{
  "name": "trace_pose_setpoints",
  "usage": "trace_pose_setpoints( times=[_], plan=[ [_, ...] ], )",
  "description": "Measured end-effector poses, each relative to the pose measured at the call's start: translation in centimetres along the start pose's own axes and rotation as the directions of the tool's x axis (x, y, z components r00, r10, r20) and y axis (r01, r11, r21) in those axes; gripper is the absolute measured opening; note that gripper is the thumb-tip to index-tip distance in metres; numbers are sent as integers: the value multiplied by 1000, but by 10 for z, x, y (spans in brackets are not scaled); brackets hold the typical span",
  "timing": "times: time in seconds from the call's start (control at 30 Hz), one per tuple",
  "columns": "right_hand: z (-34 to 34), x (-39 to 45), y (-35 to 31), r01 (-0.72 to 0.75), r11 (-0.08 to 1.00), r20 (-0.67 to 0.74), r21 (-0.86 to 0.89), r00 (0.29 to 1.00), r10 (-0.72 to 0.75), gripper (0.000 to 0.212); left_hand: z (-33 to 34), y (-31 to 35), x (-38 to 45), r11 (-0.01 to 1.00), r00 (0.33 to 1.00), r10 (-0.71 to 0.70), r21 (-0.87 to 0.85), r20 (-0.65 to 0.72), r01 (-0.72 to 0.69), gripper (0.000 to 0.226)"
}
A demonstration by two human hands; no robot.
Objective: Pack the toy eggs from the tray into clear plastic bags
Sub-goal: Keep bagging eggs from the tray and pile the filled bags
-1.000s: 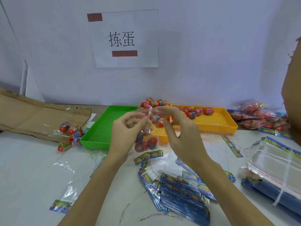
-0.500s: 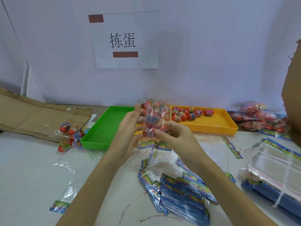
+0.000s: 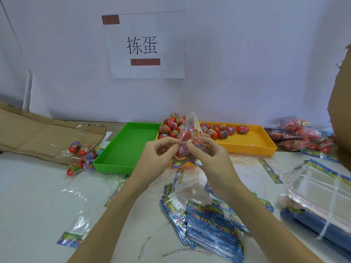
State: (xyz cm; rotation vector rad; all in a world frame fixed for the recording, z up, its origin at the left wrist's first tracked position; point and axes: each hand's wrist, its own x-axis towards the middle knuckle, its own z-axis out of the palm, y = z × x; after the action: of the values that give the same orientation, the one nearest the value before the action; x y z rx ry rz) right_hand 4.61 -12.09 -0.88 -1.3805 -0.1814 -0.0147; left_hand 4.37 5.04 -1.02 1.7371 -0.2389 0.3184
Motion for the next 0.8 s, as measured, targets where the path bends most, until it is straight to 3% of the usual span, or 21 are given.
trace_pose_setpoints(
  times=[0.13, 0.23, 0.3, 0.4, 0.6, 0.8],
  plan=[
    [-2, 1, 1, -22, 999, 35, 35, 999, 21, 33, 0, 2, -2, 999, 983, 4, 32, 184, -10, 24],
    [-3, 4, -2, -119, 988, 80, 97, 991, 111, 37, 1, 0, -2, 962, 975, 127, 217, 180, -166, 33],
    [-4, 5, -6, -207, 969, 110, 138, 975, 192, 37, -1, -1, -1, 943, 968, 173, 255, 181, -216, 35],
    [-8, 5, -10, -254, 967, 101, 34, 963, 249, 42, -5, -1, 0, 918, 951, 197, 296, 237, -264, 44],
    [-9, 5, -6, -141, 986, -3, 90, 990, 142, 31, 1, -3, -2, 884, 937, 270, 328, 220, -332, 33],
    [-7, 3, -3, 9, 996, -42, -92, 999, -13, 29, 6, -7, -4, 926, 978, 143, 327, 151, -186, 25]
  ],
)
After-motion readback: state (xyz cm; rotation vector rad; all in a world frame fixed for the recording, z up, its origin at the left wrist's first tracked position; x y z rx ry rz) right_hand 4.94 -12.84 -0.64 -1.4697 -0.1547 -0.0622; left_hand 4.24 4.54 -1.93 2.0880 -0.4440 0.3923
